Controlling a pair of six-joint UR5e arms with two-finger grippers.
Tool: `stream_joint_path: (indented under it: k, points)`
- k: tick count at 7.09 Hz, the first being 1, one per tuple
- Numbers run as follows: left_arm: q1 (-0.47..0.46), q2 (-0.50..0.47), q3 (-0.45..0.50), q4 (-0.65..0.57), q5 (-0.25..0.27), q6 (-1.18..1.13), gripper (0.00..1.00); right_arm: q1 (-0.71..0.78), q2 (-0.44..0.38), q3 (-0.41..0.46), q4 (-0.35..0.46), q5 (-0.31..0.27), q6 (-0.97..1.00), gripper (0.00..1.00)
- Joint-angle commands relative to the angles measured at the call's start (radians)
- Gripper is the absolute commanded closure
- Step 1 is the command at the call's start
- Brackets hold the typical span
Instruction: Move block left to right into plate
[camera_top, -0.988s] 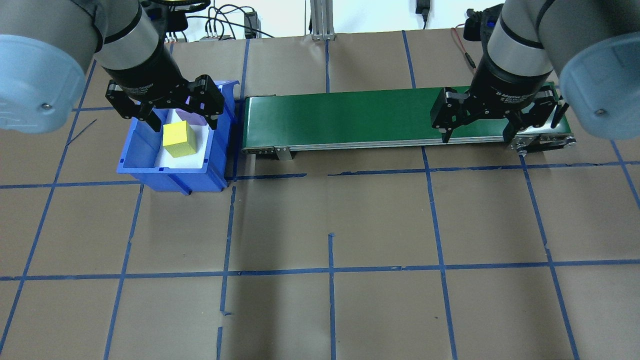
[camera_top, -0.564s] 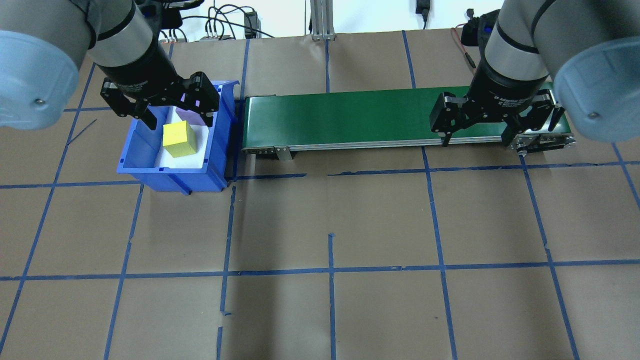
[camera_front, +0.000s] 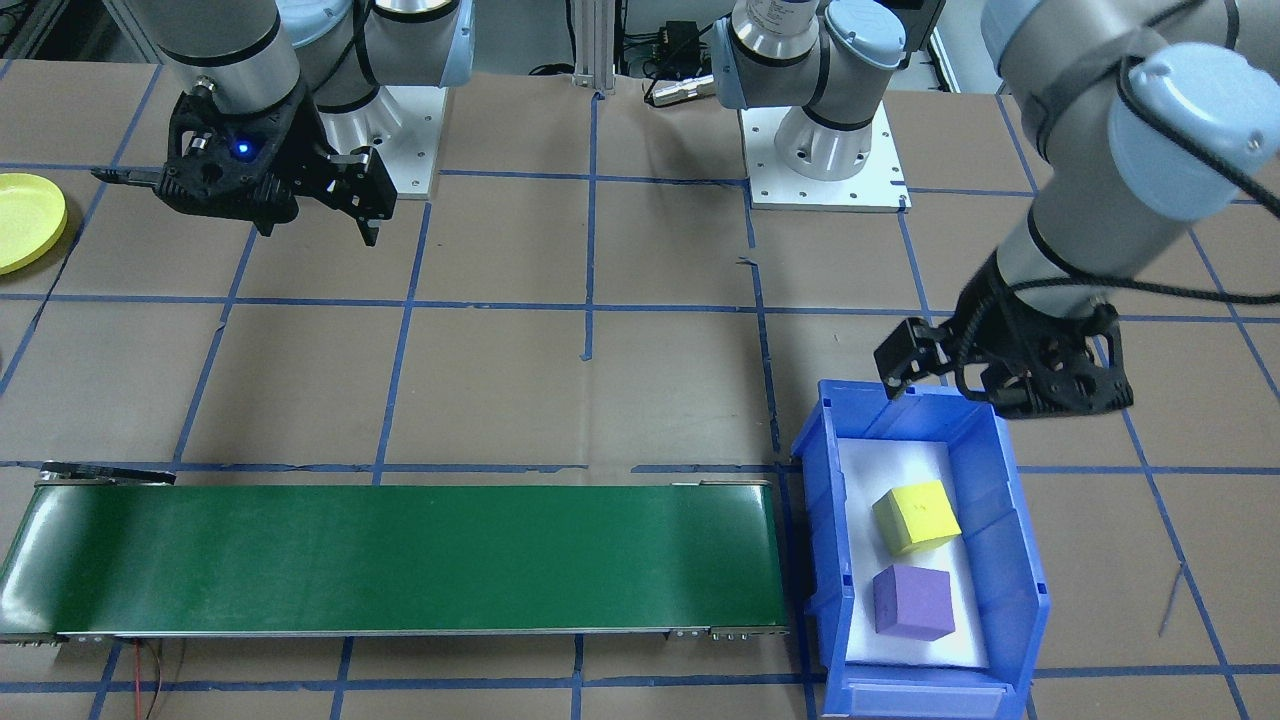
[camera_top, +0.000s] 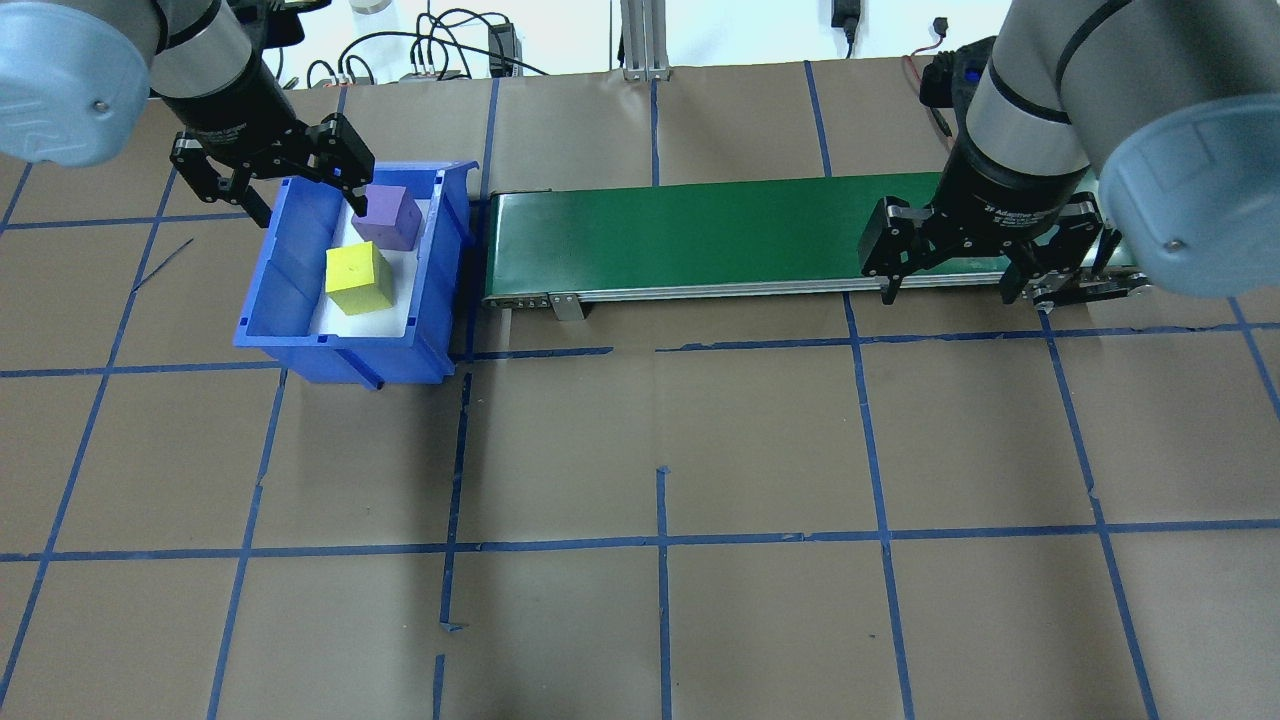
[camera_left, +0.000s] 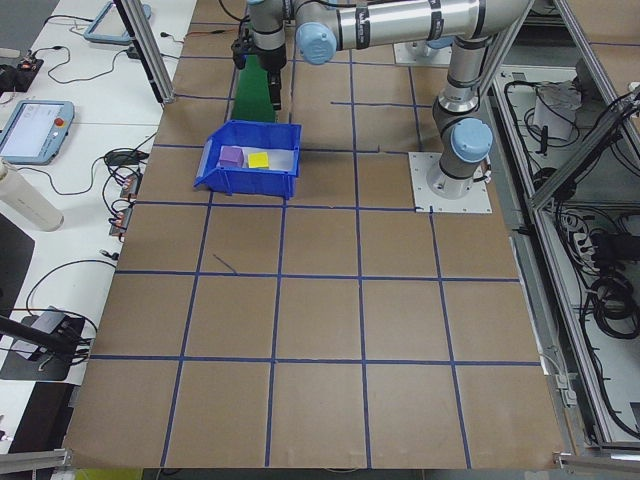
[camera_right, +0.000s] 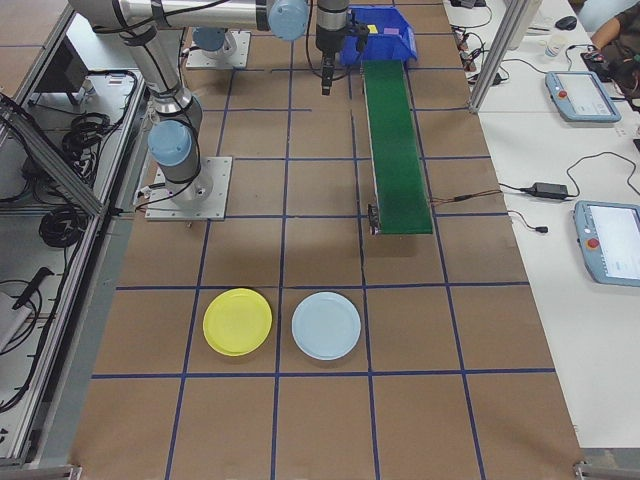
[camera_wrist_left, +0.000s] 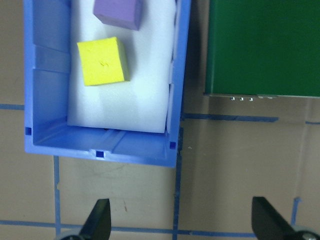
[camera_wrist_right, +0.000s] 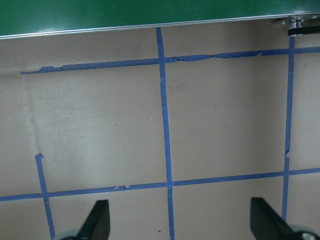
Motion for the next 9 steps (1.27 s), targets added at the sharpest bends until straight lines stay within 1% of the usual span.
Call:
stream_joint_path:
  k: [1, 2, 3, 4, 5, 6, 7, 8, 9]
  points:
    - [0.023, -0.172, 0.026, 0.24, -0.006, 0.045, 0.0, -0.003, -0.002, -0.001, 0.0, -0.004, -0.014, 0.0]
    - [0.023, -0.23, 0.047, 0.273, -0.006, 0.052, 0.0, -0.004, -0.005, -0.002, 0.0, -0.013, -0.015, 0.0]
    - [0.023, -0.274, 0.047, 0.298, -0.007, 0.071, 0.0, -0.004, -0.009, -0.008, 0.007, -0.1, -0.023, 0.0]
    - [0.023, -0.304, 0.05, 0.344, -0.012, 0.095, 0.0, 0.001, -0.015, -0.017, 0.003, -0.086, -0.021, 0.0]
    - [0.021, -0.329, 0.044, 0.373, -0.027, 0.108, 0.0, 0.002, -0.018, -0.011, 0.007, -0.086, -0.023, 0.0]
    - [0.021, -0.36, 0.041, 0.443, -0.05, 0.126, 0.0, 0.001, -0.017, -0.014, 0.009, -0.086, -0.024, 0.0]
    - [0.021, -0.383, 0.043, 0.493, -0.05, 0.132, 0.0, 0.001, -0.018, -0.018, 0.012, -0.087, -0.031, 0.0]
    - [0.021, -0.401, 0.041, 0.504, -0.053, 0.135, 0.0, 0.008, -0.014, -0.004, 0.004, -0.058, -0.023, 0.0]
    - [0.021, -0.412, 0.038, 0.504, -0.052, 0.143, 0.2, 0.007, -0.012, -0.001, 0.001, -0.008, -0.021, 0.0]
